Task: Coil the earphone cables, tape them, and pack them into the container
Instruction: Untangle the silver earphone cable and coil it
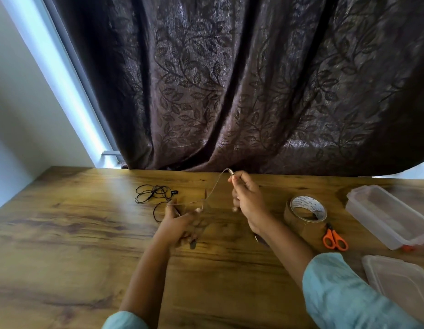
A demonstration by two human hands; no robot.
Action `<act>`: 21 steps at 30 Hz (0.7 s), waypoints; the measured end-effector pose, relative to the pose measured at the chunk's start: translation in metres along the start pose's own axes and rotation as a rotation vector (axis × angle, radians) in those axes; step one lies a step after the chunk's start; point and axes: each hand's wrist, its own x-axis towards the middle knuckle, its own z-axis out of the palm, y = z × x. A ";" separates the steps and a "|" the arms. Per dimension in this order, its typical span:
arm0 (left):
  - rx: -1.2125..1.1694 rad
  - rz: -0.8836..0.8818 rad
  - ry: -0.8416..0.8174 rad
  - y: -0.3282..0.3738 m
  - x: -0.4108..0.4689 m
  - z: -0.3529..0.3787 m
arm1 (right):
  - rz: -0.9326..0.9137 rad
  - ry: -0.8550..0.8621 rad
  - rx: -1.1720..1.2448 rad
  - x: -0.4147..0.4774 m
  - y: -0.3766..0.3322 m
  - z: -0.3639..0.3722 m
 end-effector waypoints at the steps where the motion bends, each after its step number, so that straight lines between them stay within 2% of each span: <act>1: 0.006 -0.036 0.061 -0.002 0.002 -0.009 | -0.014 0.000 -0.025 0.001 -0.002 -0.005; 3: 0.034 -0.038 0.235 -0.003 0.003 -0.022 | -0.018 -0.027 -0.033 0.002 -0.005 -0.012; 6: -0.135 -0.053 0.276 -0.003 0.003 -0.036 | -0.008 -0.059 -0.054 0.002 -0.009 -0.014; 9: -0.381 -0.071 0.322 0.000 0.002 -0.044 | -0.208 0.028 -0.485 0.005 -0.010 -0.013; 12: -0.568 -0.125 0.216 0.003 -0.005 -0.041 | -0.339 0.039 -0.829 0.002 -0.009 -0.011; 14: -0.574 -0.155 0.111 0.003 -0.010 -0.042 | -0.372 0.043 -0.973 -0.001 -0.006 -0.013; 16: -0.344 -0.150 0.052 0.005 -0.014 -0.046 | -0.368 0.057 -0.994 -0.002 -0.004 -0.016; 19: 0.188 -0.128 -0.054 0.014 -0.021 -0.051 | -0.266 0.086 -0.748 0.002 -0.007 -0.020; 21: 0.518 -0.159 -0.192 0.021 -0.027 -0.048 | -0.217 0.078 -0.584 0.003 -0.009 -0.018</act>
